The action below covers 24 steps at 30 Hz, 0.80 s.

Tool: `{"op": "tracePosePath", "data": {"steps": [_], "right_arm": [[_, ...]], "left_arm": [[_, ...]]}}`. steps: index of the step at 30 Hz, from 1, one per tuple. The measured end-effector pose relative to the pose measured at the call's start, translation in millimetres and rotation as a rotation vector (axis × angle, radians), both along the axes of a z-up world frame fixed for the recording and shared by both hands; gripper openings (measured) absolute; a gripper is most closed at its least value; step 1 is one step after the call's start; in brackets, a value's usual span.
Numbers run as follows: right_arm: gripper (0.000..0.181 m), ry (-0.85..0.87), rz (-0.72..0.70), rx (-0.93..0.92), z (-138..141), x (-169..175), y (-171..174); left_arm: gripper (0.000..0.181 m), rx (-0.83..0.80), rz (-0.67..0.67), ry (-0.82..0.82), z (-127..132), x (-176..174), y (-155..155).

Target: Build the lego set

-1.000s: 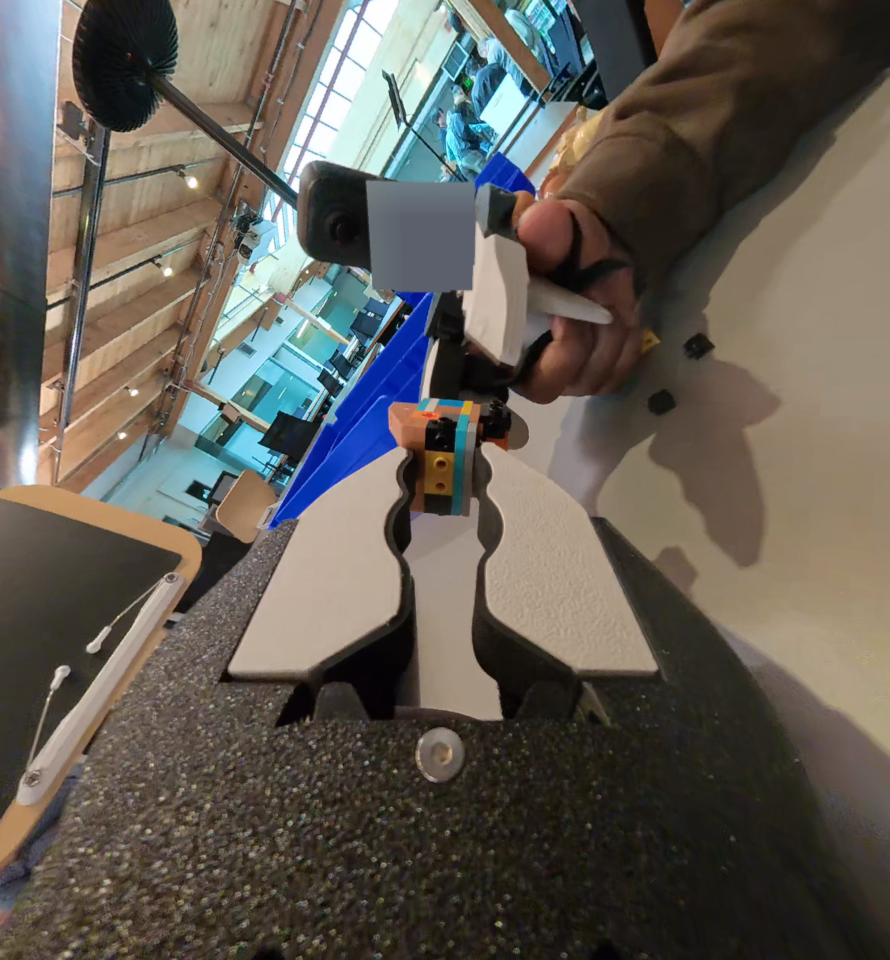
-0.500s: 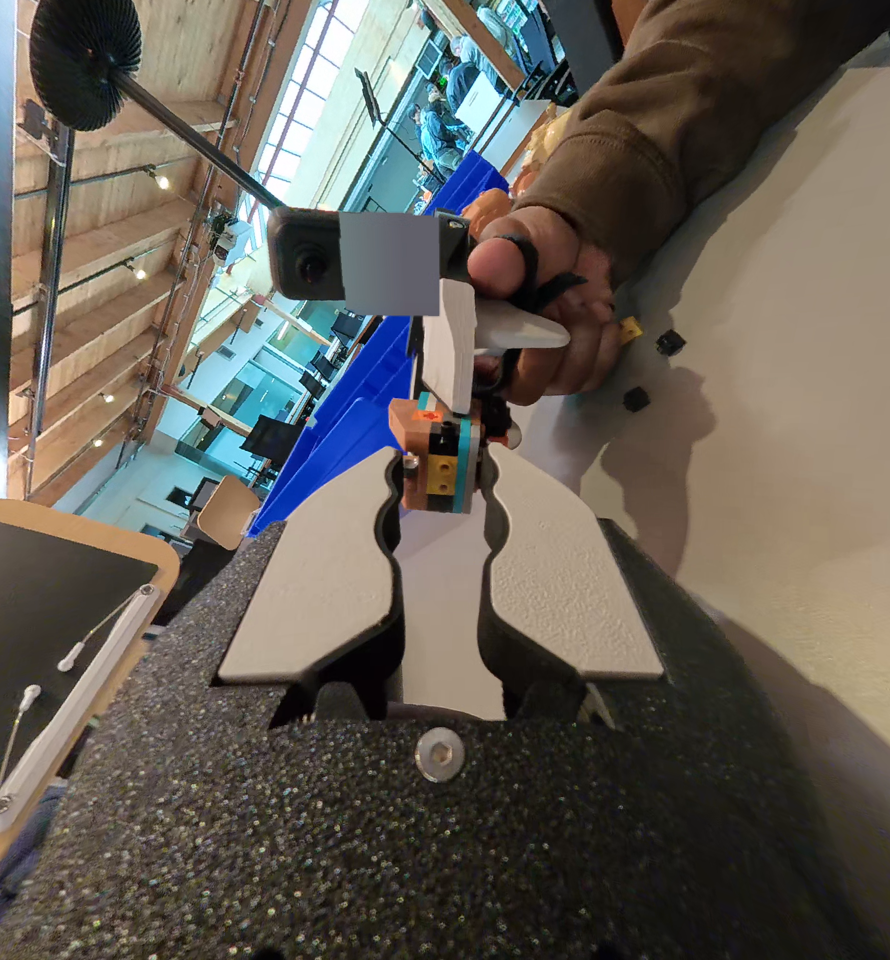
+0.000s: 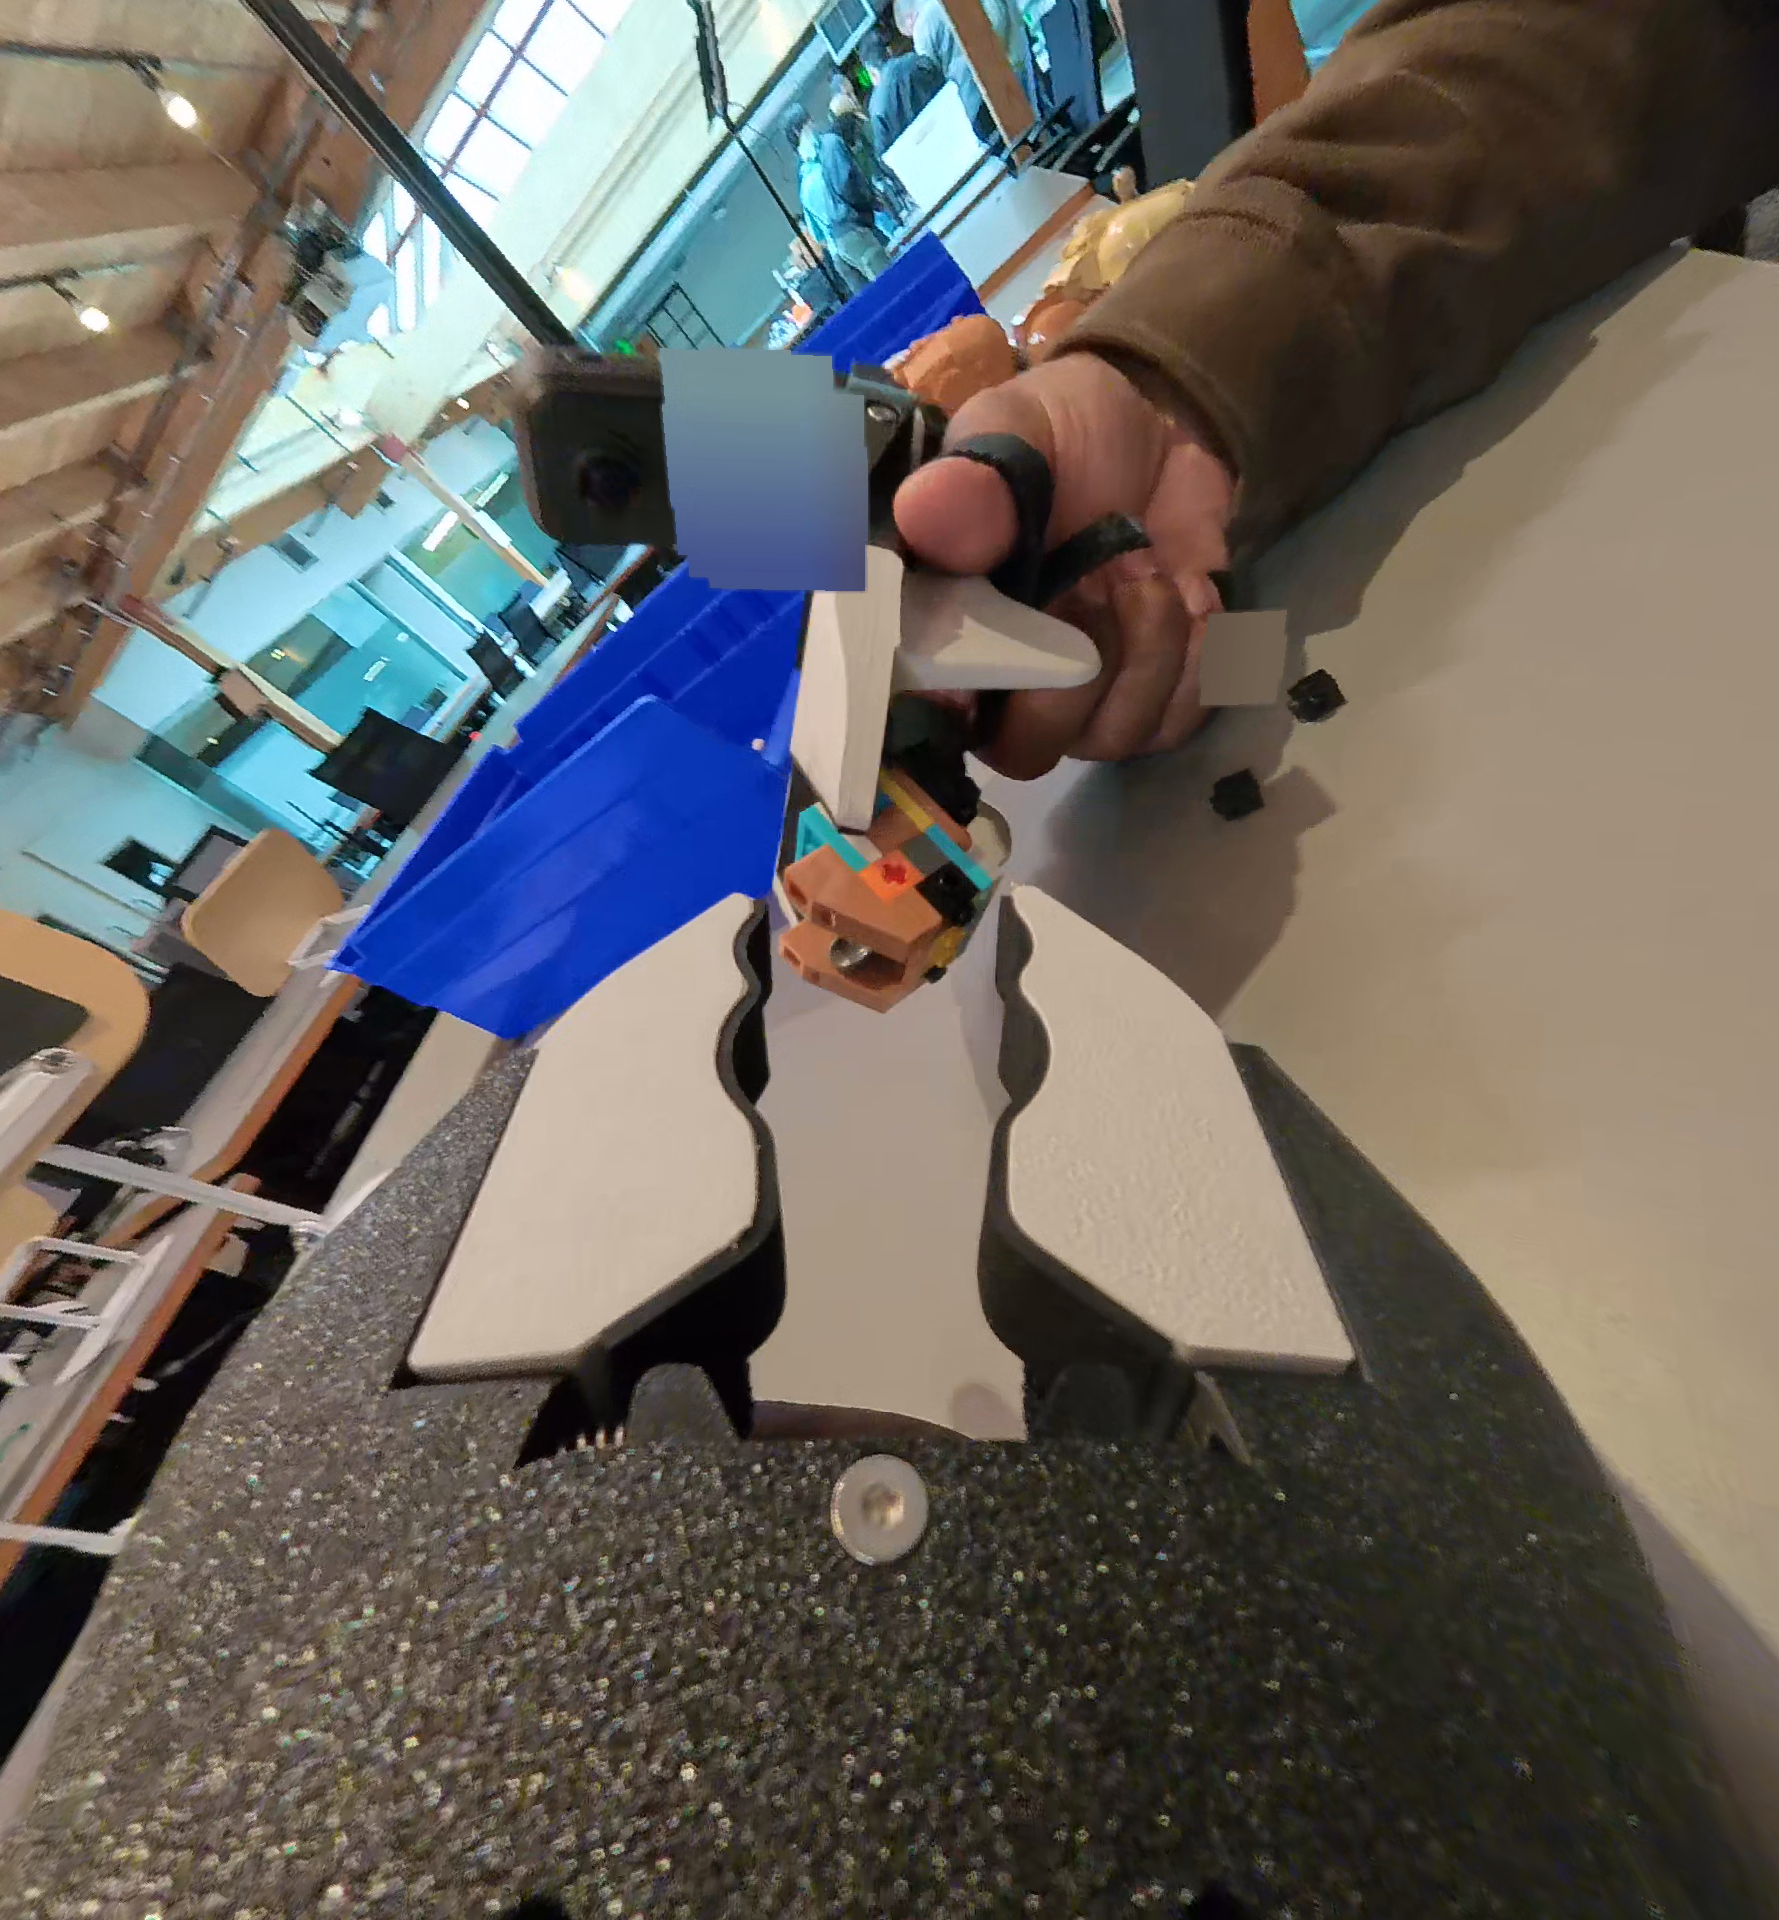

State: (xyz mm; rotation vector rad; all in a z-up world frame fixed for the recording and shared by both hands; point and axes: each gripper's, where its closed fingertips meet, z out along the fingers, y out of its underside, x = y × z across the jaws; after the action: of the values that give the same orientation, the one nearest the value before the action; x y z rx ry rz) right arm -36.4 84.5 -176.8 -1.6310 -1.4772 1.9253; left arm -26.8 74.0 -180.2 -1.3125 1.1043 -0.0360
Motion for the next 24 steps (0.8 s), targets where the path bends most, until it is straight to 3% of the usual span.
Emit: {"op": "tracePosePath", "data": {"steps": [6,12,24], "right_arm": [[0.036,-0.172,-0.095,-0.037,-22,-3,11],[0.036,-0.219,-0.201,-0.293,-17,-6,28],[0.036,-0.202,-0.167,-0.409,-12,-10,22]], "left_arm": [[0.046,-0.058,0.05,0.01,-10,-2,9],[0.055,-0.085,0.168,0.047,-22,-2,26],[0.047,-0.144,0.249,-0.072,-16,-4,37]]}}
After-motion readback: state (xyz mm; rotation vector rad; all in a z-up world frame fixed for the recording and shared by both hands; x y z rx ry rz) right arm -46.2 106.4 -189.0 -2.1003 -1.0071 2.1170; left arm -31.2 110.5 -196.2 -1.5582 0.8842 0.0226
